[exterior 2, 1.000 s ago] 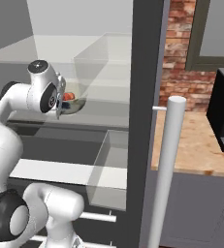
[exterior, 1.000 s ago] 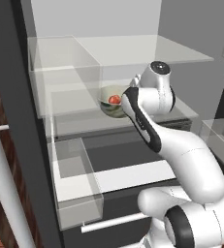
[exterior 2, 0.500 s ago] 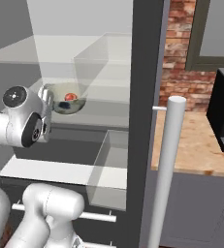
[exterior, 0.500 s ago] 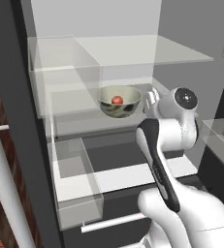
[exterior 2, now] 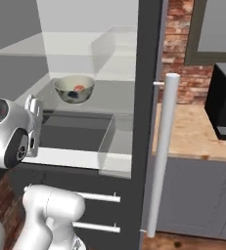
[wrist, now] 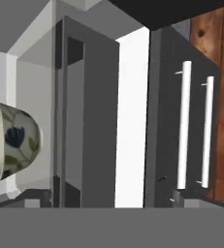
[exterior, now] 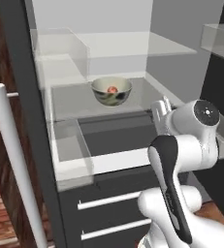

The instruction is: Move the cup from next to the sink to the open cabinet. Then, move the bowl with the peach to the fridge to clear the area for faucet cleaning.

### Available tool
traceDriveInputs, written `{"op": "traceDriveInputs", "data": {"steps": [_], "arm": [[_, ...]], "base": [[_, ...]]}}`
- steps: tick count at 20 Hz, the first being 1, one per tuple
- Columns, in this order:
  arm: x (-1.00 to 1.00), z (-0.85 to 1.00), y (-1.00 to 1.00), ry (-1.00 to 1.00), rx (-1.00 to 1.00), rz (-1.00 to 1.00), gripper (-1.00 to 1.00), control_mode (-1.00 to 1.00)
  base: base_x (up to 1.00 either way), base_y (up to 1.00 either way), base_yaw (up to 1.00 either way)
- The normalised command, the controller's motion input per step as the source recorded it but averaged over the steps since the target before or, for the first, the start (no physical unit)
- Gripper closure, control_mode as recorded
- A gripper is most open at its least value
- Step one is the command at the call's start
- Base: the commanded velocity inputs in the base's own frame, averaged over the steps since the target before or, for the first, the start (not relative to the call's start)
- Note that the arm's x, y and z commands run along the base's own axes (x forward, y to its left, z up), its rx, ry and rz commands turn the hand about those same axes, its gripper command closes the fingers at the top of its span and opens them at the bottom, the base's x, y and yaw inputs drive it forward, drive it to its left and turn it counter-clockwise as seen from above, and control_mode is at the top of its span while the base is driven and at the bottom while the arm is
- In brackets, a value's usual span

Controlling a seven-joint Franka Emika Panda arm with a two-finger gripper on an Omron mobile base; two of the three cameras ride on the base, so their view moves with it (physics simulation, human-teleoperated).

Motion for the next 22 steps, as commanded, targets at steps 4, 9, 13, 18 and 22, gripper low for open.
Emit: {"op": "traceDriveInputs", "data": {"steps": [4,9,13,18,22], "arm": [[0.00,0.00,0.00,0.00,0.00,0.00,-1.00,1.00],[0.00,0.00,0.00,0.00,0.00,0.00,-1.00,1.00],[0.00,0.00,0.00,0.00,0.00,0.00,-1.00,1.00],[0.00,0.00,0.00,0.00,0.00,0.00,-1.00,1.00],[0.00,0.00,0.00,0.00,0.00,0.00,-1.00,1.00]], "base": [[-1.00,0.00,0.00],[-1.00,-0.26,-0.24],[-0.96,-0.16,-0.69],[-0.53,-0.02,-0.88],[-0.14,-0.12,-0.95]]}}
